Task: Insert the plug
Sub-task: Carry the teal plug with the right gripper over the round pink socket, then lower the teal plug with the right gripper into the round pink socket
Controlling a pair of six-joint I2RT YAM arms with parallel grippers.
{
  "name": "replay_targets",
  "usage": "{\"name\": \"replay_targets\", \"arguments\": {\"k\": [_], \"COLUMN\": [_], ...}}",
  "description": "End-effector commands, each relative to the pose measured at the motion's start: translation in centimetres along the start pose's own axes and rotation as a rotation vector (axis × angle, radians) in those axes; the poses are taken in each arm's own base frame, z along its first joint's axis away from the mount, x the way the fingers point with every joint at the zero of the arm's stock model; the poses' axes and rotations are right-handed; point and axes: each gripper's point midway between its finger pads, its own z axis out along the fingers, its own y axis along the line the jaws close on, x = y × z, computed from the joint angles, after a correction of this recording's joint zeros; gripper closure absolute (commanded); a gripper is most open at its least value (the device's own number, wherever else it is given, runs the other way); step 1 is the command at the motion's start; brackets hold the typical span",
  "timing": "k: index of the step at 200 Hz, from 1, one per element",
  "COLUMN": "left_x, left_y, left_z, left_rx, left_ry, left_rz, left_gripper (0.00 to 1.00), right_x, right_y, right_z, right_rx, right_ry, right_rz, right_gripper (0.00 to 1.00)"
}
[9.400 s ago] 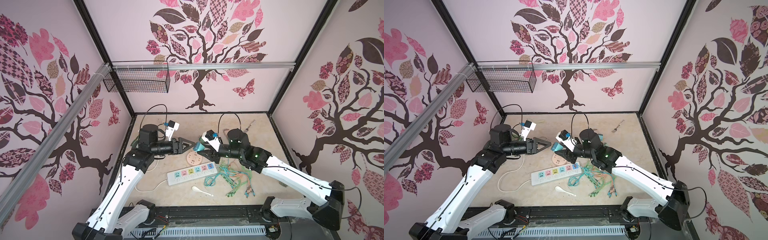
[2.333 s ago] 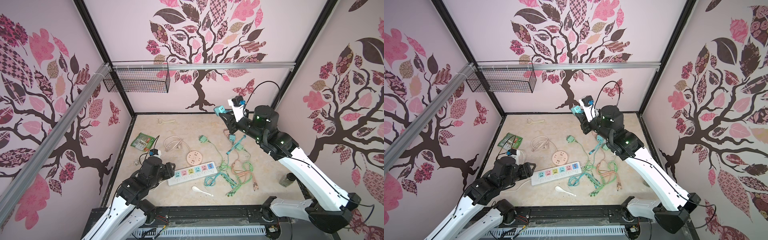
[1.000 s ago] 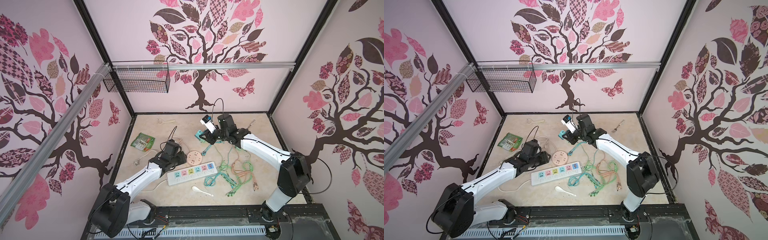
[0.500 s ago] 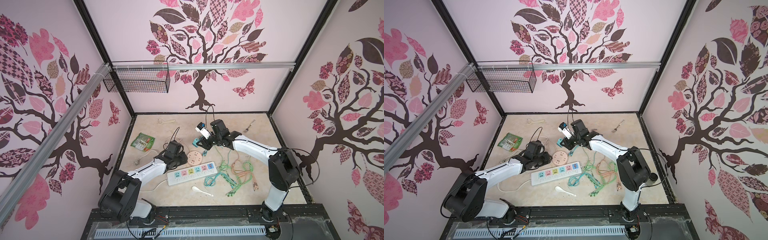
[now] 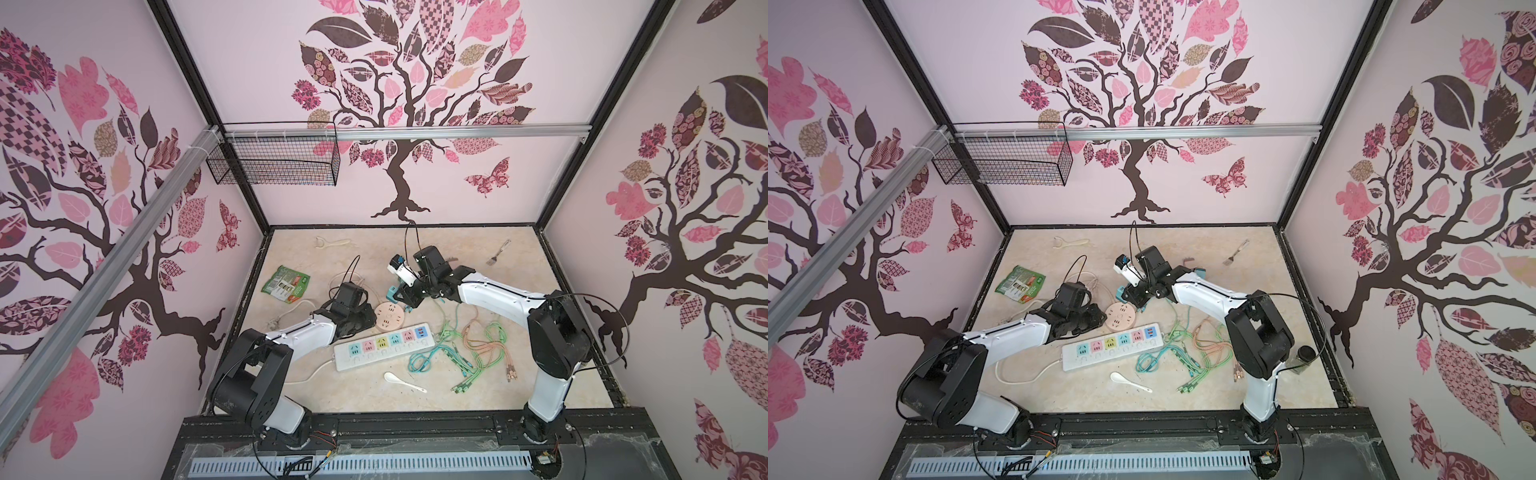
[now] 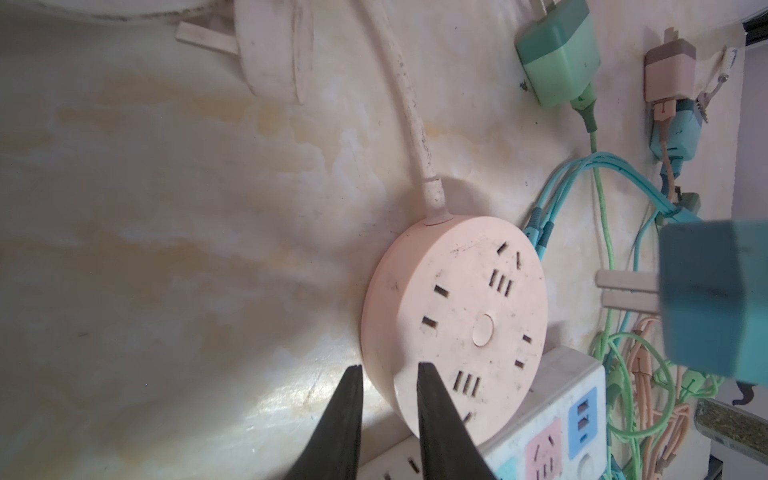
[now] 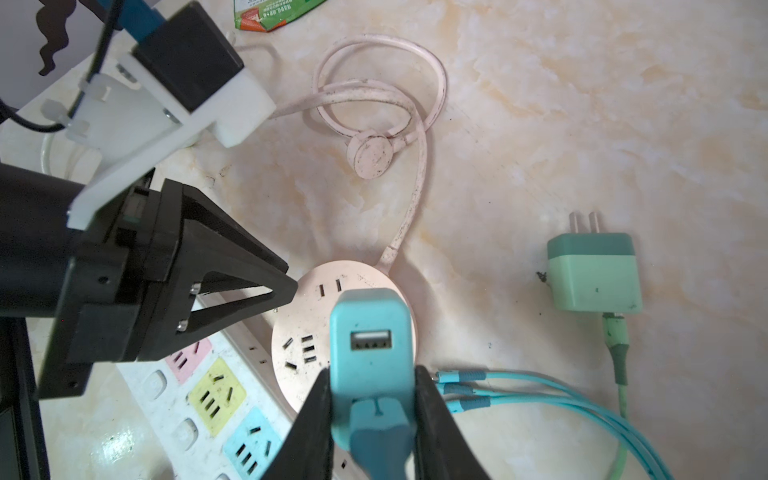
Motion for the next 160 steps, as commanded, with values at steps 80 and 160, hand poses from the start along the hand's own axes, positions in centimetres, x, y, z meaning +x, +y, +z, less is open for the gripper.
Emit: {"name": "replay_targets", "arguments": {"k": [80, 160], "left_x": [-1.0, -0.7], "left_y": [-1.0, -0.5], "left_z": [0.7, 1.3], "left_rx": [0.047, 0.043], "left_ry": [0.010, 0.030], "left_rz": [-0.009, -0.020], "left_gripper": [0.81, 0.82], "right_x": [3.1, 3.7], "right_y": [0.4, -0.1], "right_z": [3.0, 3.8], "right_rx": [-0.008, 0.013], "right_ry": [0.108, 0.136], "right_rz": [-0.054, -0.087], "right_gripper": [0.93, 0.94]}}
